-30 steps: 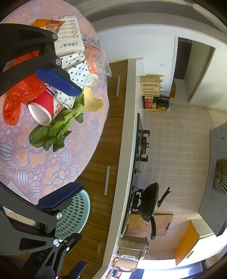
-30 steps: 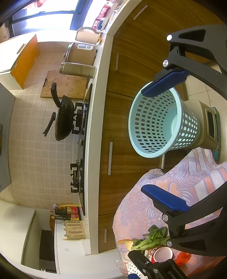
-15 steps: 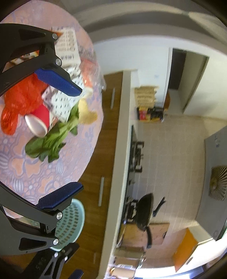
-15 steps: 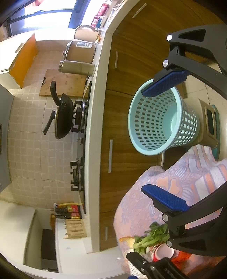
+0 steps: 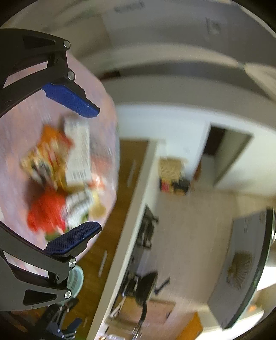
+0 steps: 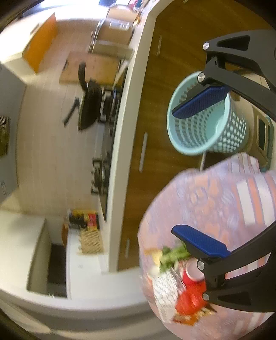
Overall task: Collect trash
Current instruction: 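Grasp the orange panda snack bag with the left tool while the right tool grasps the red plastic bag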
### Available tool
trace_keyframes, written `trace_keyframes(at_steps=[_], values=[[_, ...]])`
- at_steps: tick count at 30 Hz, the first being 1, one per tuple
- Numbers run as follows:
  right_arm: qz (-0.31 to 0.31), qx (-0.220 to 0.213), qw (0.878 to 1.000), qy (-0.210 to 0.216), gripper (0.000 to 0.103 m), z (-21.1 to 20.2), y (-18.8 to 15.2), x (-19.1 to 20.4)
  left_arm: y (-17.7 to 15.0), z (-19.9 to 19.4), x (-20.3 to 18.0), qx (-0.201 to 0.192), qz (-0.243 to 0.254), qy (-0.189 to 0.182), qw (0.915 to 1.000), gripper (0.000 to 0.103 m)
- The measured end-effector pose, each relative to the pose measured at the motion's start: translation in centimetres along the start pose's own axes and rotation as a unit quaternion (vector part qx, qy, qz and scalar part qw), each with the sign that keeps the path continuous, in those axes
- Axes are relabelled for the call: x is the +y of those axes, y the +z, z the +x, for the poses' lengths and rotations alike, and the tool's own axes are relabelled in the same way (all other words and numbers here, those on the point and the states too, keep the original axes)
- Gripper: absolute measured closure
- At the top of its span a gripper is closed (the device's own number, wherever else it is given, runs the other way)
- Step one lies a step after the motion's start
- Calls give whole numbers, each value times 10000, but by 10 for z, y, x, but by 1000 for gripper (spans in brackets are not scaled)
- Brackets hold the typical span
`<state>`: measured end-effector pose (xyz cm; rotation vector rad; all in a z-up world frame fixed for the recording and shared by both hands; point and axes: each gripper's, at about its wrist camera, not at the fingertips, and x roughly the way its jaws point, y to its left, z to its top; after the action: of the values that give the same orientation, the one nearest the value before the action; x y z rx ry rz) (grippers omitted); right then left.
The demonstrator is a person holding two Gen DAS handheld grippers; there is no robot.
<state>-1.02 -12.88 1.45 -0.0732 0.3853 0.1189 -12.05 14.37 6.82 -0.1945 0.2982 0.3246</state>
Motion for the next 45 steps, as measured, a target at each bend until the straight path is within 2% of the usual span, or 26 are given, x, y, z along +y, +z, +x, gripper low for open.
trace_keyframes(at_steps=[4, 7, 9, 11, 14, 17, 20, 25, 28, 31, 33, 35, 36, 40, 43, 45], values=[[-12, 152, 9972, 731, 23, 4, 4, 20, -7, -3, 41, 309, -300, 197, 9989, 8], [-67, 344, 9937, 1068, 28, 13, 4, 35, -10, 5, 55, 602, -348, 221, 9973, 8], [-133, 435, 9916, 1209, 32, 17, 2, 42, -12, 15, 60, 807, -272, 149, 9963, 8], [-195, 541, 9889, 1367, 34, 20, 0, 49, -18, 34, 68, 1118, -413, -125, 9928, 8], [-324, 636, 9861, 1503, 35, 21, -5, 58, -33, 65, 80, 1670, -708, -598, 9816, 11], [-374, 722, 9856, 1480, 35, 25, -9, 61, -46, 96, 84, 1993, -627, -794, 9747, 13], [-314, 770, 9865, 1409, 34, 27, -9, 57, -56, 123, 85, 2432, -575, -1089, 9621, 18], [-337, 728, 9867, 1415, 34, 26, -7, 54, -63, 145, 83, 2745, -698, -1645, 9448, 22], [-411, 717, 9816, 1720, 34, 25, -7, 62, -65, 155, 77, 2850, -658, -1779, 9396, 24], [-598, 614, 9764, 1981, 34, 23, -5, 79, -66, 162, 74, 2958, -749, -1976, 9316, 40], [-747, 537, 9727, 2129, 34, 21, -4, 91, -68, 161, 71, 2961, -716, -1948, 9323, 48], [-842, 553, 9672, 2334, 34, 23, -3, 104, -73, 160, 66, 3092, -723, -2141, 9238, 75], [-917, 587, 9651, 2380, 34, 24, -4, 111, -76, 159, 64, 3143, -717, -2149, 9219, 80], [-1130, 683, 9594, 2493, 34, 30, -10, 128, -80, 139, 59, 3021, -563, -2011, 9301, 100], [-1142, 803, 9536, 2668, 26, 36, -14, 136, -78, 117, 65, 2812, -709, -1893, 9381, 102], [-1120, 884, 9501, 2774, 26, 38, -16, 140, -77, 104, 68, 2649, -809, -1892, 9421, 102]])
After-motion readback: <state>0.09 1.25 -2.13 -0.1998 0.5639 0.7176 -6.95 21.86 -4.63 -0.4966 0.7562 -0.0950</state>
